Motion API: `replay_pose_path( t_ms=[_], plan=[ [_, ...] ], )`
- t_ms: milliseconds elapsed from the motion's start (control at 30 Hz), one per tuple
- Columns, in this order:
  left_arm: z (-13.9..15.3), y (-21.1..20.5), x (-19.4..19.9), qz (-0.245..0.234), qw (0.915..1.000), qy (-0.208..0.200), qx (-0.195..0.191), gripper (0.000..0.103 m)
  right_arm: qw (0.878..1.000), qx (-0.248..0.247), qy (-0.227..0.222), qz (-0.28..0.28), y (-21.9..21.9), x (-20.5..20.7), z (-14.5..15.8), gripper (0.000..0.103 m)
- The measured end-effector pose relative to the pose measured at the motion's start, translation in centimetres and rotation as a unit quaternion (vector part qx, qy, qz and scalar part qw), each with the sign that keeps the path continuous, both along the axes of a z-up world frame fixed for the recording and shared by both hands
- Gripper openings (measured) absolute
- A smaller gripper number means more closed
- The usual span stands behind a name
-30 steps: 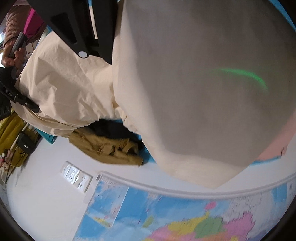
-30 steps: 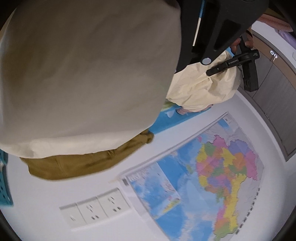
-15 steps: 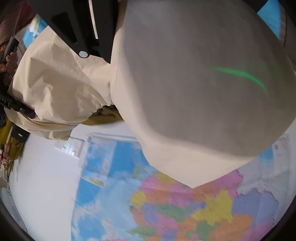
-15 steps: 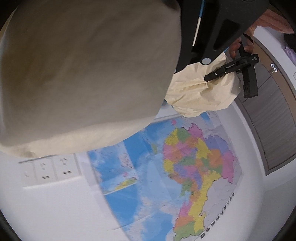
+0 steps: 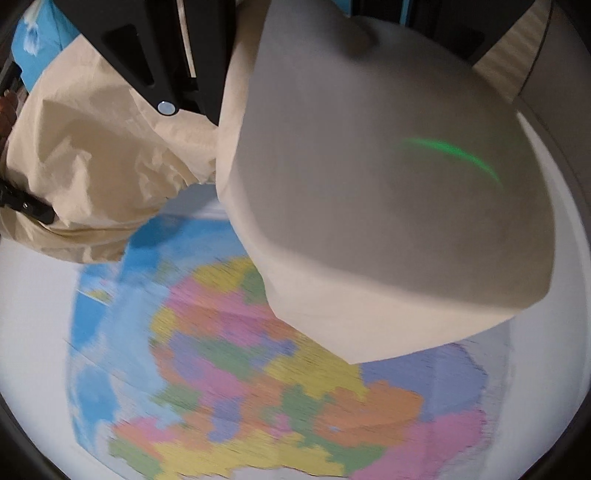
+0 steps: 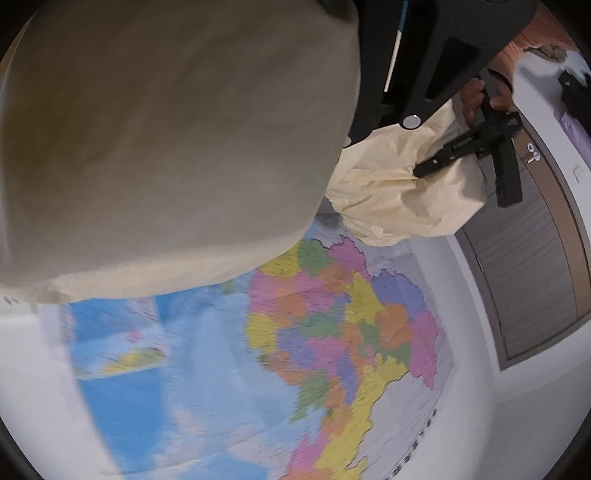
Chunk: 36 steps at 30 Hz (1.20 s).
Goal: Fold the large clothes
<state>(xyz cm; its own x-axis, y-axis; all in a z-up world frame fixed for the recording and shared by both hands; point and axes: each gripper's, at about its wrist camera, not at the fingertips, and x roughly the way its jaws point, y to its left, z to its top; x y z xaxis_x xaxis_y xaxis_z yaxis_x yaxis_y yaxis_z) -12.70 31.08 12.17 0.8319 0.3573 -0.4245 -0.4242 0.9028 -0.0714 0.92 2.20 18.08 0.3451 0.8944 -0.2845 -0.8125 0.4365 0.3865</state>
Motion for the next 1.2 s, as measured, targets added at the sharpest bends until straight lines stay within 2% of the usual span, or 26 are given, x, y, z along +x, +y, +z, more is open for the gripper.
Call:
replay_pose_path(
  t_ms=[167,333,500,567,633,700,767,800,833,900,1067,1133,1167,1200],
  plan=[
    [0.9,4.1,-0.4,0.059,0.9981,-0.003,0.02,0.015,0.999,0.004,-0.019,0.029,5.9,0.2,0.6,0.013],
    [1.2,8.7,0.4,0.126,0.9902,0.005,0.061,0.015,0.998,0.003,-0.031,0.053,12.0,0.6,0.2,0.012],
    [1.1,15.6,1.7,0.165,0.9855,0.014,0.039,0.015,0.997,0.002,-0.043,0.069,18.0,0.4,-1.4,0.012],
    [-0.1,18.4,2.1,0.195,0.9795,0.018,0.046,0.016,0.996,0.003,-0.026,0.081,20.0,0.3,-3.6,0.012],
    [-2.1,20.6,2.0,0.219,0.9747,0.026,0.038,0.016,0.996,-0.019,-0.019,0.089,21.9,-0.3,-6.4,0.012],
    [-5.9,23.2,2.3,0.24,0.9691,0.055,0.015,0.016,0.991,-0.065,0.019,0.113,24.2,-1.0,-10.9,0.012],
    [-10.0,25.3,2.4,0.258,0.9618,0.092,-0.012,0.016,0.982,-0.114,0.064,0.137,25.7,-1.8,-15.5,0.018],
    [-12.8,26.6,2.2,0.273,0.9548,0.113,-0.035,0.016,0.979,-0.123,0.076,0.144,25.8,-2.1,-16.8,0.021],
    [-14.3,27.4,1.8,0.279,0.9513,0.121,-0.052,0.016,0.977,-0.126,0.083,0.15,25.7,-2.5,-17.7,0.027],
    [-16.5,28.5,0.8,0.28,0.9486,0.116,-0.091,0.017,0.976,-0.12,0.084,0.162,24.6,-3.0,-17.7,0.034],
    [-17.1,29.7,-0.8,0.267,0.9496,0.092,-0.136,0.018,0.966,-0.122,0.12,0.192,20.4,-2.7,-16.5,0.05],
    [-16.9,30.1,-1.1,0.262,0.9496,0.087,-0.149,0.018,0.967,-0.112,0.129,0.189,18.1,-2.1,-16.1,0.05],
    [-16.8,30.2,-1.1,0.26,0.95,0.086,-0.15,0.018,0.969,-0.103,0.14,0.174,16.3,-1.6,-16.1,0.056],
    [-16.8,30.2,-1.0,0.259,0.9506,0.089,-0.145,0.018,0.972,-0.098,0.147,0.158,15.0,-1.3,-16.1,0.057]
  ],
)
